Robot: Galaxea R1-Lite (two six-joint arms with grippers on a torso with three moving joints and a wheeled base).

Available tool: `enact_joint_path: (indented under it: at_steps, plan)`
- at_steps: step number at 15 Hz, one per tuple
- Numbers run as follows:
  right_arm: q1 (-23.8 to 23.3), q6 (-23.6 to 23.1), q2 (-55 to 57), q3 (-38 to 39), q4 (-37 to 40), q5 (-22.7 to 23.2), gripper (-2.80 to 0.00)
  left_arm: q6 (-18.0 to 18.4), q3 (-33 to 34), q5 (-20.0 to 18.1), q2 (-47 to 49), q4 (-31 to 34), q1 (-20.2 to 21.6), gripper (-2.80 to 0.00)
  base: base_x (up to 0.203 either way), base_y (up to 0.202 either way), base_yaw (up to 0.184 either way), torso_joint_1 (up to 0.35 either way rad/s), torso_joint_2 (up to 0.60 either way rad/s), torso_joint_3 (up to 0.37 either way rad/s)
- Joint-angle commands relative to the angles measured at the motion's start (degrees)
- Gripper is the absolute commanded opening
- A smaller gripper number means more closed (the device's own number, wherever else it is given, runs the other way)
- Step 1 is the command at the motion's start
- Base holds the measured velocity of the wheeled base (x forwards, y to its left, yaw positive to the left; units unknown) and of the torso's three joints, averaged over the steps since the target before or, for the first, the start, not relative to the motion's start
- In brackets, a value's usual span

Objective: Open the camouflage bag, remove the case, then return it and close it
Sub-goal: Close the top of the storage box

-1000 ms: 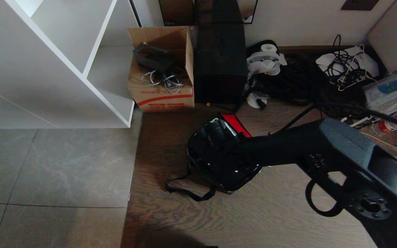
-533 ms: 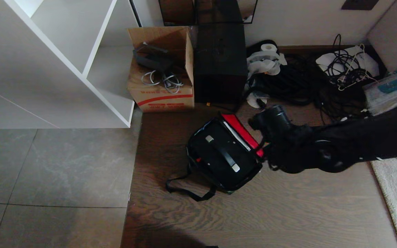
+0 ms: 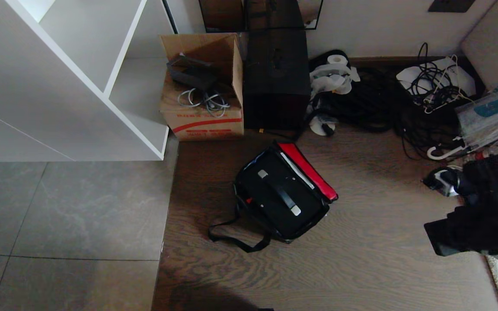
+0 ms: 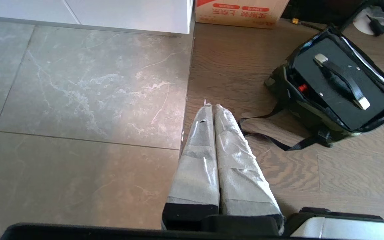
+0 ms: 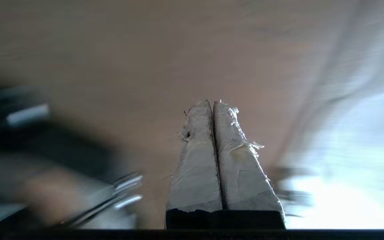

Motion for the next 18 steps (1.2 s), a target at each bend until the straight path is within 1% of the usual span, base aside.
enact_joint_path:
  at_steps: [1,3,5,8,10,11,13,14,16,18]
  plan:
    - [-2.80,2.00,-9.76,4.59,1.01,9.55,-2.80,0.00,0.62,0.05,0.00,-0.02,0.06,-2.80,0.000,0.000,0.000,0.000,0.00,0.000]
    - [-2.99,3.00,-20.70,10.01,1.62,10.06,-2.80,0.00,0.62,0.05,0.00,-0.02,0.06,-2.80,0.000,0.000,0.000,0.000,0.00,0.000]
    - [-3.07,3.62,-33.53,14.37,3.04,12.24,-2.80,-0.08,0.62,0.05,0.00,-0.02,0.06,-2.80,0.000,0.000,0.000,0.000,0.00,0.000]
    - [-3.88,4.49,-52.50,18.52,12.70,14.29,-2.80,0.00,0.62,0.05,0.00,-0.02,0.06,-2.80,0.000,0.000,0.000,0.000,0.00,0.000]
    - [-6.07,4.78,-62.24,24.33,15.69,14.75,-2.80,-0.09,0.62,0.05,0.00,-0.02,0.06,-2.80,0.000,0.000,0.000,0.000,0.00,0.000]
    - [-6.84,4.88,-65.02,27.75,14.36,13.94,-2.80,0.00,0.62,0.05,0.00,-0.02,0.06,-2.80,0.000,0.000,0.000,0.000,0.00,0.000]
    - [-7.47,3.78,-67.73,34.64,5.86,12.17,-2.80,0.00,0.62,0.05,0.00,-0.02,0.06,-2.80,0.000,0.000,0.000,0.000,0.00,0.000]
    - [-7.74,2.78,-69.39,36.14,2.04,11.92,-2.80,0.00,0.62,0.05,0.00,-0.02,0.06,-2.80,0.000,0.000,0.000,0.000,0.00,0.000]
    - [-8.39,2.07,-71.74,36.88,0.90,11.82,-2.80,0.00,0.62,0.05,0.00,-0.02,0.06,-2.80,0.000,0.000,0.000,0.000,0.00,0.000]
    - [-9.06,2.01,-78.77,36.75,1.32,12.04,-2.80,0.00,0.62,0.05,0.00,-0.02,0.06,-2.80,0.000,0.000,0.000,0.000,0.00,0.000]
